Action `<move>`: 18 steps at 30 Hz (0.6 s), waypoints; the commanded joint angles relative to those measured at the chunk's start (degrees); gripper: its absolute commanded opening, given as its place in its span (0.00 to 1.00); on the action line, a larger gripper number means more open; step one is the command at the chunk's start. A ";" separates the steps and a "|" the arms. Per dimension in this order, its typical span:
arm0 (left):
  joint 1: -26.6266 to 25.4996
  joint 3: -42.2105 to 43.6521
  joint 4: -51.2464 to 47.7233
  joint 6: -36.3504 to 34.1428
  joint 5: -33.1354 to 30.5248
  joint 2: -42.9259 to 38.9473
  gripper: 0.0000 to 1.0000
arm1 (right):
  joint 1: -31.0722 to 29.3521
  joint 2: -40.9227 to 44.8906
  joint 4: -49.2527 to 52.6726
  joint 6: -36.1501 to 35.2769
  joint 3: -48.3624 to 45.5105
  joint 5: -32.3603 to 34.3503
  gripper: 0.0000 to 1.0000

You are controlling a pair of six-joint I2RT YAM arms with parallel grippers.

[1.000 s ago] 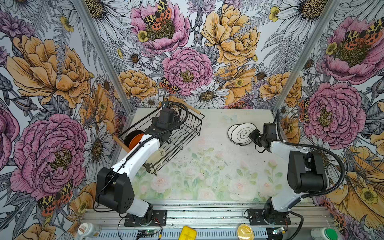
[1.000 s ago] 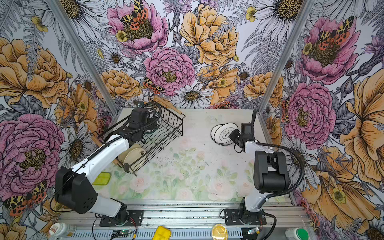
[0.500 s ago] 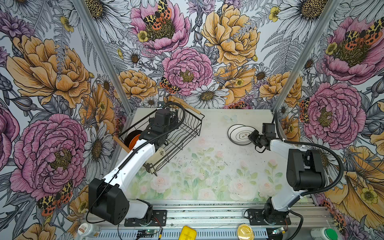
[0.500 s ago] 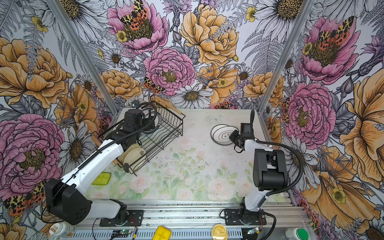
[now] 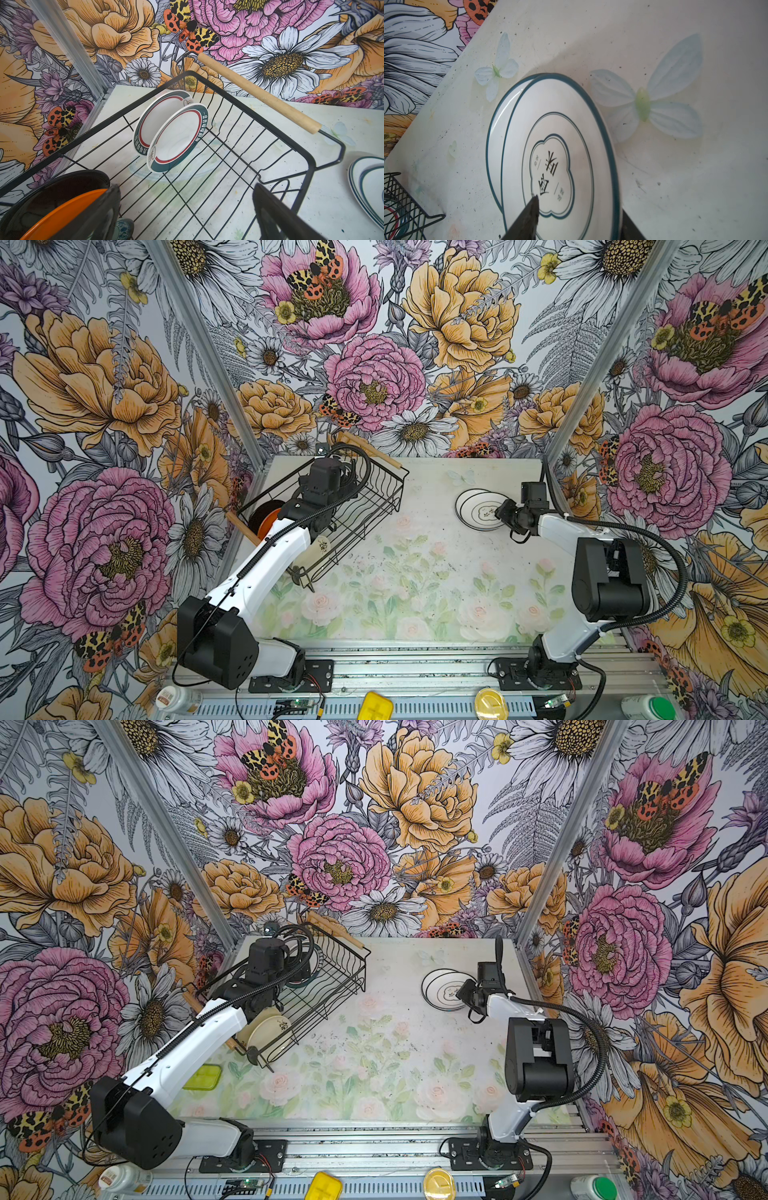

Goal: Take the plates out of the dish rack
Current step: 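Lower the plate flat onto the stack and open the right gripper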

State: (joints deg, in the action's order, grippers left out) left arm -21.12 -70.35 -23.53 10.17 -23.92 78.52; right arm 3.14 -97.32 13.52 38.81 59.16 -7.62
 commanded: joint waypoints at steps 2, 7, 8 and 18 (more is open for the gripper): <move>0.99 1.34 1.22 0.98 1.76 -0.30 0.99 | -1.74 -0.88 2.13 -2.56 3.54 3.96 0.56; 1.37 1.28 1.14 0.99 2.11 -0.30 0.99 | -2.96 -1.36 4.32 -3.64 4.98 6.86 0.59; 1.43 1.41 1.12 0.98 2.13 -0.34 0.99 | -3.13 -1.41 4.86 -3.89 5.21 7.41 0.59; 2.23 2.31 1.13 0.99 2.61 -1.43 0.99 | -3.46 -4.09 6.85 -4.75 6.91 8.75 0.59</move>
State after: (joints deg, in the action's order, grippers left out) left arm -19.55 -68.71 -23.55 10.52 -22.55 78.50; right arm 0.27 -100.40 20.05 35.03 63.72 -0.45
